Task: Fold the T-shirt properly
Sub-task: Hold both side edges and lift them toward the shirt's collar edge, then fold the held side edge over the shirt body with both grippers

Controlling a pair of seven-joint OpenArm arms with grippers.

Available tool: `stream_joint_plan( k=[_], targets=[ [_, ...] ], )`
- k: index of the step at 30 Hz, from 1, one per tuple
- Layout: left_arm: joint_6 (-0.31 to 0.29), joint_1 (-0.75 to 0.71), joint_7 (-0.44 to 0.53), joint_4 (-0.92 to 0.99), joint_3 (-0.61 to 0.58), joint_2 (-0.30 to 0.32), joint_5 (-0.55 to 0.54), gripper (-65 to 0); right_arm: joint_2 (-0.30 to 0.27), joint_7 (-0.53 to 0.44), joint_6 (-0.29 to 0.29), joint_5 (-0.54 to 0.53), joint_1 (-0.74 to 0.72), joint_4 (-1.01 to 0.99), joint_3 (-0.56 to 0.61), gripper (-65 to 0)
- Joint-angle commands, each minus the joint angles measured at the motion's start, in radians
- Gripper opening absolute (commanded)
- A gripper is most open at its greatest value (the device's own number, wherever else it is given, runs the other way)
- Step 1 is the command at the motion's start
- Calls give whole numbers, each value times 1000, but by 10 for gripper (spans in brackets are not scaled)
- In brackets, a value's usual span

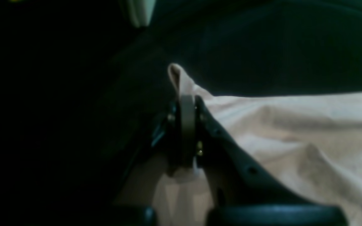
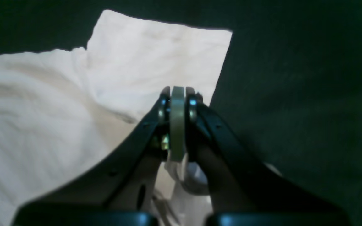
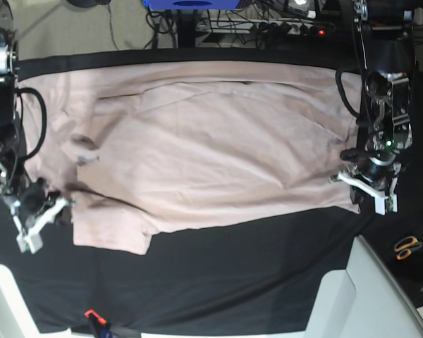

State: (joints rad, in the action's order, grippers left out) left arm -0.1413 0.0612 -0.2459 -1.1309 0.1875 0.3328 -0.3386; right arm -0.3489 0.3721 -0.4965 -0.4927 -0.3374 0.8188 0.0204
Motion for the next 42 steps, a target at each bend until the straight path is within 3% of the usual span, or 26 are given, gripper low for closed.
stream_joint_plan(
  k=[1,10,16,27,34,42],
  targets=[
    [1,-1,23,-27,5,16,-3,-650,-17,5,-9,-11,-19,17,-9,-648],
    [1,-60,23,-33,40,39,-3,-650,-54,32,-9,-16,-1,17,-12,-648],
    [1,-57,23,-33,70,50,6,-650,-59,34,23,-13,1,17,-64,-645],
    [1,-67,23,-42,74,47,-1,-650,-59,144,23,-13,8,20,-118,-645],
    [1,-130,23,-130,76,48,-1,-650,-59,192,31,-16,73,149,-121,-645],
    [1,-194,23,-160,76,47,-1,-650,-57,264,31,-13,142,241,-225,-645]
  ],
)
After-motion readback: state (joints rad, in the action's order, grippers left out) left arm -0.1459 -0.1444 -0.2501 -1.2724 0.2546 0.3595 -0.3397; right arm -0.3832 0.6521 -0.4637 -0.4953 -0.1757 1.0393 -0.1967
